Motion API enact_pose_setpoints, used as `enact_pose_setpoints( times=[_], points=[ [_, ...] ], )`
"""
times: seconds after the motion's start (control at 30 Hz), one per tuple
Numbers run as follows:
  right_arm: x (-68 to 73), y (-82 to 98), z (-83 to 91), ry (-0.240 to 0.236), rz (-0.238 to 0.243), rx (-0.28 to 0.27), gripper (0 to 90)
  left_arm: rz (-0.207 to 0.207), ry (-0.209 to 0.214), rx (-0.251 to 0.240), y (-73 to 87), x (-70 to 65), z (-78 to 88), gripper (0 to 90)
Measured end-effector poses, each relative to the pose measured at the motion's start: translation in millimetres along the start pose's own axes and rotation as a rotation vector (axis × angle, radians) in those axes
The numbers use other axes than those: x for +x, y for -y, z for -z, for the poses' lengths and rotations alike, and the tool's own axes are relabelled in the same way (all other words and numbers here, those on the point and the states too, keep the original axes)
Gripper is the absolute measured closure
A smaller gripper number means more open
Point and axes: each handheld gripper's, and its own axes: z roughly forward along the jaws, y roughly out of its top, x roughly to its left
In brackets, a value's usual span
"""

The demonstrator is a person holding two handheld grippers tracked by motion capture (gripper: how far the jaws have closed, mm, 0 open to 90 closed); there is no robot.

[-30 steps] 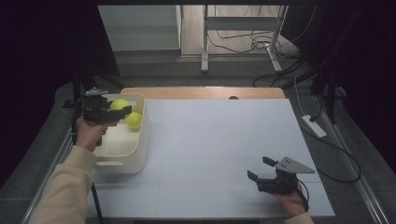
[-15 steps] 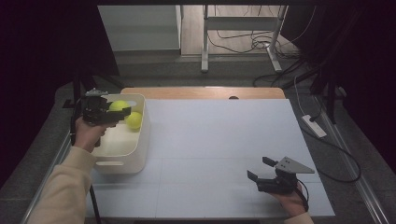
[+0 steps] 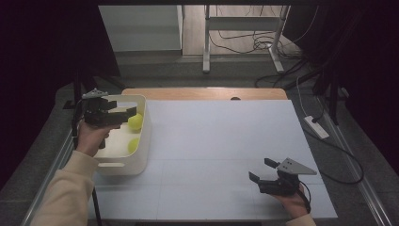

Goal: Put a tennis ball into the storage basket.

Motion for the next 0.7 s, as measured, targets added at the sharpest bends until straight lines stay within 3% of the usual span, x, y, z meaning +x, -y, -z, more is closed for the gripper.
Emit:
enact_pose_setpoints(
  times=[0.27,0.7],
  points=[
    [0.1,-0.1,-1.9,-0.007,0.002,-0.002,14.9,-0.044,0.075,-0.052,4.3,-18.1,5.5,7.9],
    [2.3,-0.1,-1.3,-0.007,0.008,0.003,14.9,-0.123,0.179,-0.085,11.6,-46.5,6.4,7.7]
  ],
)
